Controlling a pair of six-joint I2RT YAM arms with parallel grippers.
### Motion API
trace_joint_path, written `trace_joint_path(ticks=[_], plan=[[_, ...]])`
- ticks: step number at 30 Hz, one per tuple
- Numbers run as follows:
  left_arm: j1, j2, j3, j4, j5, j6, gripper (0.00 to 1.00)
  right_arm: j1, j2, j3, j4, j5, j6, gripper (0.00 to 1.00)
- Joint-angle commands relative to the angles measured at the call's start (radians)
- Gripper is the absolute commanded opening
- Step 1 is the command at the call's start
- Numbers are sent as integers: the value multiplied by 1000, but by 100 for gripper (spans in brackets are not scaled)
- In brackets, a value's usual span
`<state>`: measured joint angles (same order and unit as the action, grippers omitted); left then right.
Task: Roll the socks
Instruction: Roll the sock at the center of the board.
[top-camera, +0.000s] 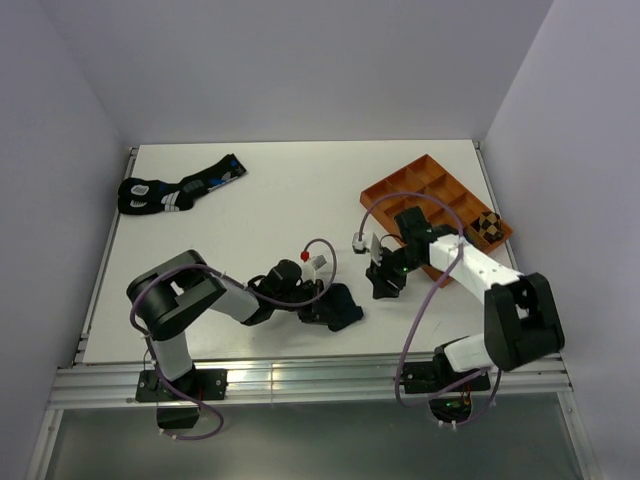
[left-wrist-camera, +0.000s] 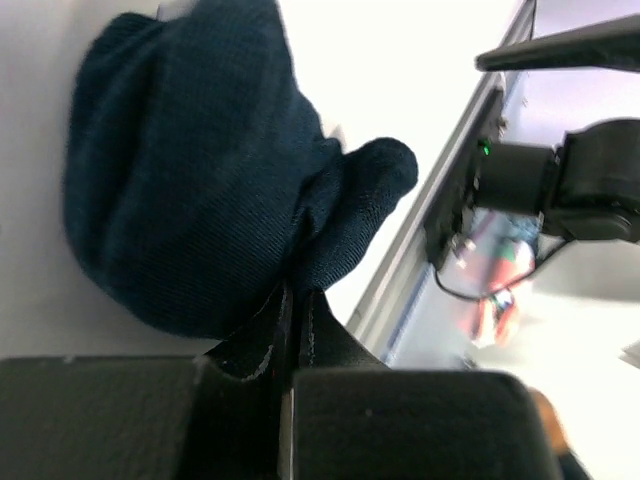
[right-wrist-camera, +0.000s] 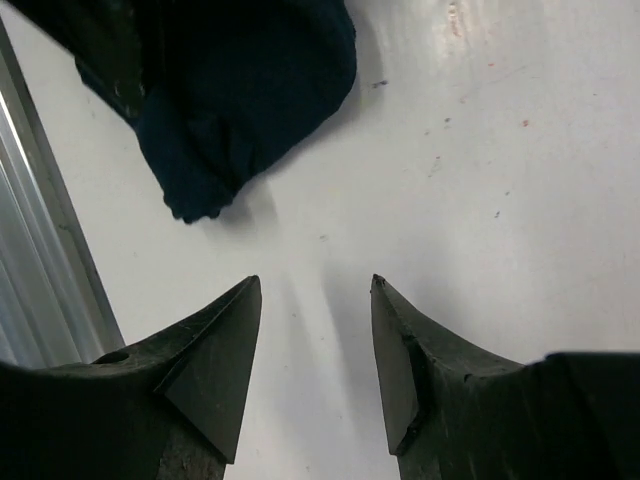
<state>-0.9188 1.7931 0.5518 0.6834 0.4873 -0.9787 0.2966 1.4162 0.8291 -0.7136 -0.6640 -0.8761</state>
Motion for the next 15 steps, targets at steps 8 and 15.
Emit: trace_joint_path(ticks=[8,15], plan=[[60,83,89,-143,280,-149,0,105,-293,-175,81,10,-187,56],[80,126,148,-208,313,-179,0,337,-413,-297,212,104,-130,56]])
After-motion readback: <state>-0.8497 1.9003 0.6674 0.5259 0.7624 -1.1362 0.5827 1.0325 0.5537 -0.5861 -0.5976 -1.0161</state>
